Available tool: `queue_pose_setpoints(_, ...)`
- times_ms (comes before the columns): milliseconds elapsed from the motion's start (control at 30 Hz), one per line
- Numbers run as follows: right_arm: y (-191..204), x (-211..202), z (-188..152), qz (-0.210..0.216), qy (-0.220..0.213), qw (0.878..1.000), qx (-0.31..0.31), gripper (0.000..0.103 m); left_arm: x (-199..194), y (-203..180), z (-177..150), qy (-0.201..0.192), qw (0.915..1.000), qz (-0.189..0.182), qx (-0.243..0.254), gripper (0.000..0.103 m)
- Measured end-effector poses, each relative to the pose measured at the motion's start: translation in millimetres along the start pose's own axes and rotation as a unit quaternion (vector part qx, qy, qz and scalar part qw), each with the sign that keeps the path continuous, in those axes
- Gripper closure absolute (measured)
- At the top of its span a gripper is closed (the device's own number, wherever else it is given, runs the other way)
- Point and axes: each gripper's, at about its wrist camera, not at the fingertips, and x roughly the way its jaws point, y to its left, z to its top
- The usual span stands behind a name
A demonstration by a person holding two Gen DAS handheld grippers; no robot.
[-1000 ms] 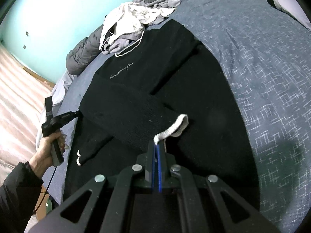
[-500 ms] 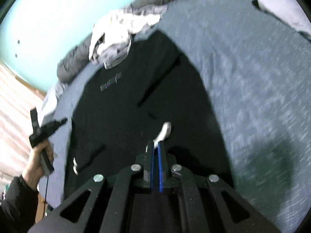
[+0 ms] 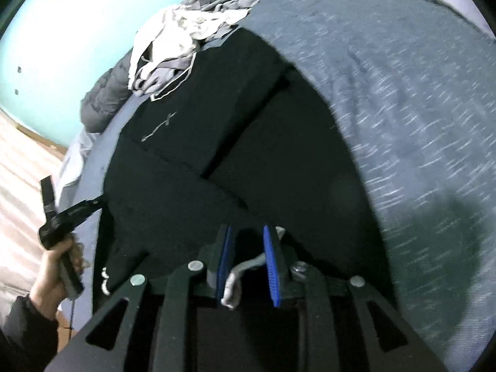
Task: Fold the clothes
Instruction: 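Release the cuff and move both tools to the white-trimmed hem, then grasp the white-trimmed hem with both tools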
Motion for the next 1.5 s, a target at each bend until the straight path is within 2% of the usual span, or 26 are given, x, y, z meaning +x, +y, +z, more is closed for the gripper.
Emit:
queue_pose_setpoints(67,-0.8,-8.7,1.7,-0.015,-0.014,1.0,0.001,0.082,-9.7,4.6,-6.2,0.004,1.0,0.0,-0.004,0.068)
queue_pose_setpoints(167,-11.4,-19.9,2.2,0.004,-0.022,0.999,0.033,0.081,-25.2,8.7,-17.8,0.013,0.9999,0.002,-0.001,0.068)
queue_pose_setpoints(233,-12.8,-26.2,2.6,0.0,-0.023,0.999,0.031,0.079,-38.2,10.9,-26.7,0.018,0.9998,0.0,0.001,0.067)
queue_pose_setpoints(267,-12.5,-29.0,3.3,0.0,-0.023,0.999,0.03,0.076,-45.5,11.9,-31.8,0.021,0.9998,-0.001,0.003,0.066)
queue_pose_setpoints(333,-10.8,-36.4,7.4,0.005,-0.021,0.999,0.029,0.072,-61.1,14.3,-43.8,0.028,0.9996,-0.004,0.005,0.059)
queue_pose_setpoints(400,-8.5,-46.0,10.8,0.017,-0.015,0.999,0.026,0.067,-77.0,17.5,-57.6,0.038,0.9992,-0.012,0.002,0.057)
queue_pose_setpoints(500,-9.1,-57.2,12.0,0.03,0.022,0.999,0.022,0.06,-96.1,22.0,-77.4,0.055,0.9981,-0.028,-0.007,0.056)
queue_pose_setpoints(633,-11.2,-72.6,12.6,0.043,0.07,0.996,0.019,0.058,-118.9,21.4,-105.4,0.076,0.9961,-0.045,-0.006,0.043)
queue_pose_setpoints(700,-13.4,-81.0,10.5,0.032,0.092,0.995,0.009,0.051,-129.5,17.8,-119.0,0.082,0.9954,-0.05,0.004,0.043)
queue_pose_setpoints(767,-14.3,-88.3,6.9,0.009,0.113,0.994,-0.006,0.05,-139.4,16.0,-131.8,0.087,0.9942,-0.063,0.005,0.043)
queue_pose_setpoints(867,-19.8,-99.0,-6.9,0.004,0.142,0.99,-0.011,0.049,-149.0,16.8,-148.3,0.102,0.9908,-0.088,-0.013,0.043)
queue_pose_setpoints(933,-23.5,-106.1,-16.2,0.001,0.162,0.987,-0.014,0.046,-153.0,14.2,-158.3,0.111,0.9898,-0.088,-0.009,0.042)
queue_pose_setpoints(1233,-41.4,-113.8,-61.7,0.0,0.203,0.979,0.013,0.046,-158.0,13.2,-191.3,0.143,0.984,-0.105,-0.02,0.042)
queue_pose_setpoints(1500,-43.0,-107.1,-83.3,0.0,0.226,0.974,0.016,0.046,-150.2,13.8,-212.8,0.173,0.9769,-0.118,-0.04,0.042)
